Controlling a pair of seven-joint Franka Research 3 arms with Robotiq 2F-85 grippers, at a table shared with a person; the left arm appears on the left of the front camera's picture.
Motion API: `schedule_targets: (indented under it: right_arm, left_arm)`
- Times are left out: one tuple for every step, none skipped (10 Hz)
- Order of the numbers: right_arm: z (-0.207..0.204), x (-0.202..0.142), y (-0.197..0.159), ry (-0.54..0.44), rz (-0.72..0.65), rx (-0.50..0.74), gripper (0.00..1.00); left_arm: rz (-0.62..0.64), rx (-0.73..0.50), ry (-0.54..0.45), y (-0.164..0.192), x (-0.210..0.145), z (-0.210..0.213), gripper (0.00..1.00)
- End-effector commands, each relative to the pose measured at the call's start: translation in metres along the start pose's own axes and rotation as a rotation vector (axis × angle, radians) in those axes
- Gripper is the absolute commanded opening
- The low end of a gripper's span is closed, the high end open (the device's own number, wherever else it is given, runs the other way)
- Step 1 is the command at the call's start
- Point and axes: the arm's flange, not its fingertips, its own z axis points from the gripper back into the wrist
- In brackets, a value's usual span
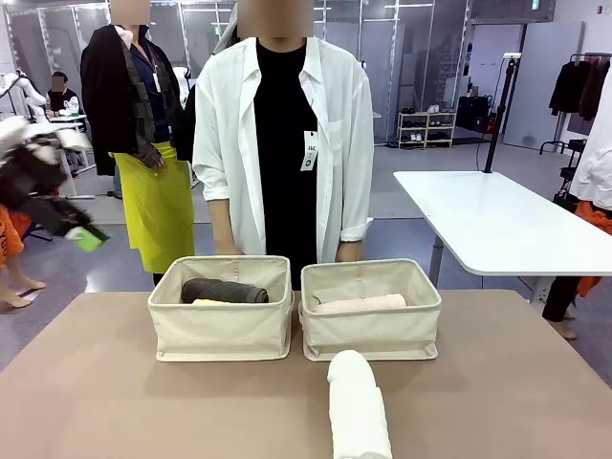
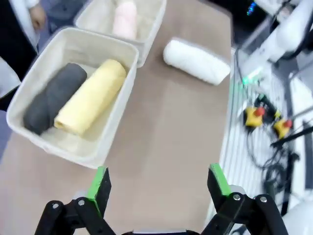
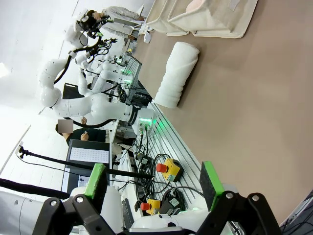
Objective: Divide the towels into two baskets.
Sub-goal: Pick up one hotel-folded towel from the bottom of the table and place it in the Fabric basket indicated by the person.
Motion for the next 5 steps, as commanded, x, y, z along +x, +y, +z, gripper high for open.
schedule_targets:
  right_arm:
    - [-0.001, -0.003, 0.002, 0.008, 0.014, -0.007, 0.96]
    - [-0.001, -0.003, 0.002, 0.008, 0.014, -0.007, 0.96]
    - [-0.001, -0.003, 0.002, 0.008, 0.014, -0.007, 0.96]
    - [-0.001, -0.003, 0.002, 0.008, 0.014, -0.007, 0.96]
    - [-0.001, -0.003, 0.002, 0.008, 0.014, -0.007, 0.96]
  left_arm:
    - [0.157, -0.039, -0.174, -0.004, -0.070, 0.026, 1.00]
    - [0.176, -0.109, -0.334, -0.009, -0.107, 0.044, 1.00]
    - [0.243, -0.153, -0.371, -0.011, -0.148, 0.055, 1.00]
    - [0.295, -0.196, -0.381, -0.011, -0.188, 0.064, 1.00]
    - [0.342, -0.220, -0.403, -0.008, -0.217, 0.068, 1.00]
